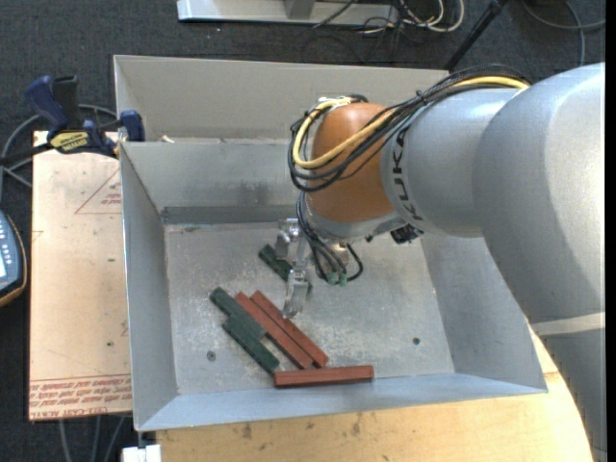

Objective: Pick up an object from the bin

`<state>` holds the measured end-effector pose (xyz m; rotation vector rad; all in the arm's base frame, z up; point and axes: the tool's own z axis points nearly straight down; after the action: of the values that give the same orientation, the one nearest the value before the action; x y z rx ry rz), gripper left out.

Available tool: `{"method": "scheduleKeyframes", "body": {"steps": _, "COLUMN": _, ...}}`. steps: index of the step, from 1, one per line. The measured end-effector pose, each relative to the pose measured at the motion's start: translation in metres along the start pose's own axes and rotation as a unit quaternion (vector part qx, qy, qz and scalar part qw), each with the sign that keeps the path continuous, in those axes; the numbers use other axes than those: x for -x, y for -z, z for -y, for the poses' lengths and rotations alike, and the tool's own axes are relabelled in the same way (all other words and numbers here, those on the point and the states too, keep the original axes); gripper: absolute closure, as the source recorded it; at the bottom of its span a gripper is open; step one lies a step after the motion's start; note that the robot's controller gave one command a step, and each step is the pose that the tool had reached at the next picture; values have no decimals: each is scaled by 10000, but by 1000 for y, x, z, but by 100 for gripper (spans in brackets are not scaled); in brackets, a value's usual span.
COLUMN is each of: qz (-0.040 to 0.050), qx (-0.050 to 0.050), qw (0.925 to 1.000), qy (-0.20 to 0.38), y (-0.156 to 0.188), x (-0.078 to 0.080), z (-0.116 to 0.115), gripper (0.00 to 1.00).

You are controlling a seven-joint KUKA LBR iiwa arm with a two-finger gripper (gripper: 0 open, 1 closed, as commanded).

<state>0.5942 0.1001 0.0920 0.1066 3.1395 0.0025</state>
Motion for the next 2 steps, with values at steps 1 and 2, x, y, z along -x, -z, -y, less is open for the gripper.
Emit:
{"method": "scheduleKeyframes", "body": {"steps": 1, "qz": 0, "qx": 0, "qw": 10000, "qy": 0, "y": 0, "x": 0, "z": 0, "gripper": 100}}
{"method": "scheduleKeyframes", "body": {"steps": 2, "qz": 0, "qx": 0, "qw": 10000, "qy": 0, "y": 0, "x": 0, "z": 0, "gripper": 0}}
